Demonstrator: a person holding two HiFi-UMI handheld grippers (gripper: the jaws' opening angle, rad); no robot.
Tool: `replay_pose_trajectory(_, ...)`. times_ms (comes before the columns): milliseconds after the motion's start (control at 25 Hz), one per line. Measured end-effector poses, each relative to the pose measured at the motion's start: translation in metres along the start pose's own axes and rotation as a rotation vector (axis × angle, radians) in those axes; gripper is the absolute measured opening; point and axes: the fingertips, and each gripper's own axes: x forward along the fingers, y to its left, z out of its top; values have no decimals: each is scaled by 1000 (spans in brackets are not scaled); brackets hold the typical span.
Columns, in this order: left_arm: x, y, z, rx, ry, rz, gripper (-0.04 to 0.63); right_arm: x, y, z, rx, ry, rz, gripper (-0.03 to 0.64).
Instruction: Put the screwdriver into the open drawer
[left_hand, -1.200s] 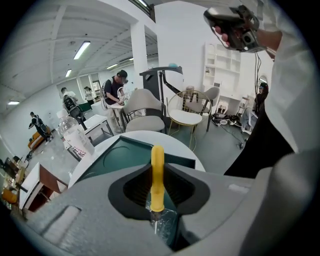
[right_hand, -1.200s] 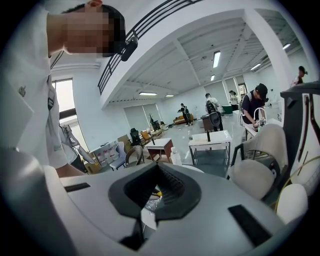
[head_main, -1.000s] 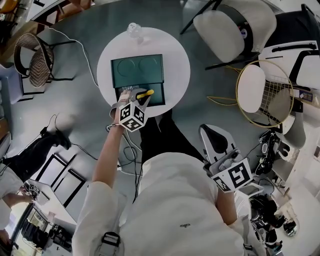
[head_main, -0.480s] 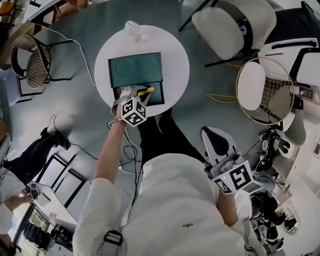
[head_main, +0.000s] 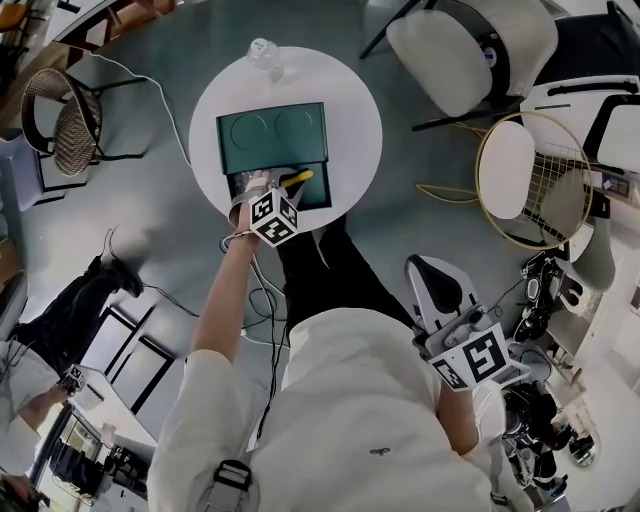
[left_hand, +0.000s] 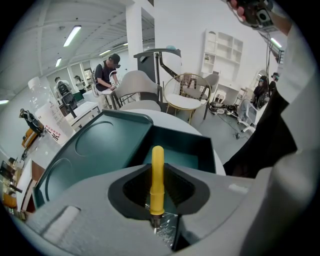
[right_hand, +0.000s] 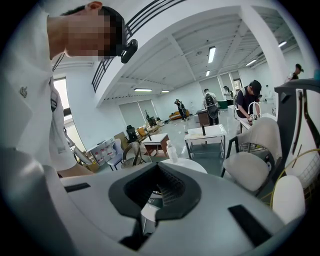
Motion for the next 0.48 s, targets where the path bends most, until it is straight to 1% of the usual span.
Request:
replay_pose_trajectory(240, 3, 0, -5, 15, 14, 19, 78, 1, 0, -1, 5, 6, 0, 6)
replay_pose_trajectory(480, 8, -4, -10, 21, 44, 17, 80, 0, -2, -3, 3, 15, -4, 6)
